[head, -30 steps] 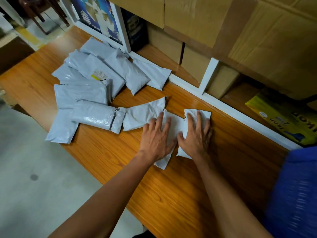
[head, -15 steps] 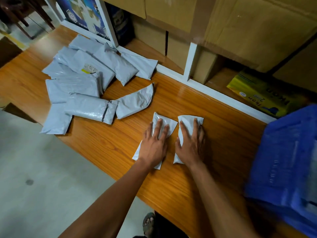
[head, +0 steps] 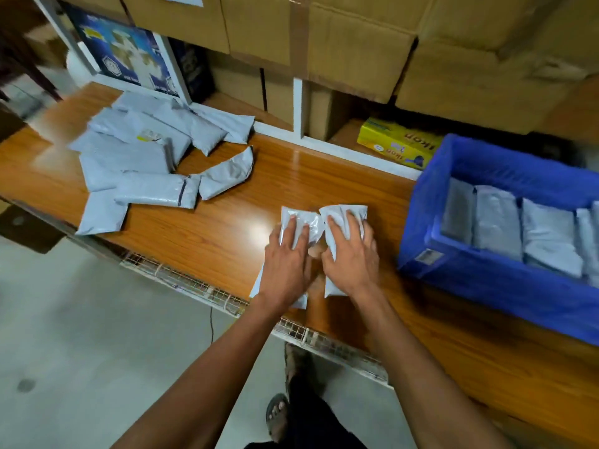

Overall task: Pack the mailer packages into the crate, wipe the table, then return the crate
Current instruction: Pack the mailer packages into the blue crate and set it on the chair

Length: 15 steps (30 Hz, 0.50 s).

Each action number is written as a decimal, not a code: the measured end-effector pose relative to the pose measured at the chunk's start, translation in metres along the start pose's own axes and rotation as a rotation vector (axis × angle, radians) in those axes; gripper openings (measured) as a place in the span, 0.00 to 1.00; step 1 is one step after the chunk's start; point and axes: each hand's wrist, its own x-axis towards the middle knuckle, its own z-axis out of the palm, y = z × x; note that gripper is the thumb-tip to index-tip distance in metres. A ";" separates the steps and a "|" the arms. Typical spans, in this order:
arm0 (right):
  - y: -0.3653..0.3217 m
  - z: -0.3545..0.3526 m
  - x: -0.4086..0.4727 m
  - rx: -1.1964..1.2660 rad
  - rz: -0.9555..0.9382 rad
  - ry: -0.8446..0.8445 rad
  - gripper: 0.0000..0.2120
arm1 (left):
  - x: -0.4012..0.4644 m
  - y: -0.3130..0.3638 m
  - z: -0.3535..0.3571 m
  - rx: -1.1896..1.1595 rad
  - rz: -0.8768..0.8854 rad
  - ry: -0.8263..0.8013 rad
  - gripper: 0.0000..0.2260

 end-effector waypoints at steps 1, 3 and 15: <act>0.005 -0.016 -0.003 0.007 0.006 0.027 0.35 | 0.000 0.017 -0.013 -0.015 0.020 0.056 0.26; 0.015 -0.048 -0.009 0.001 0.019 0.082 0.35 | 0.004 0.046 -0.034 -0.026 0.098 0.165 0.25; 0.186 -0.166 -0.027 0.024 0.254 0.264 0.33 | 0.059 0.250 -0.068 -0.079 0.266 0.133 0.28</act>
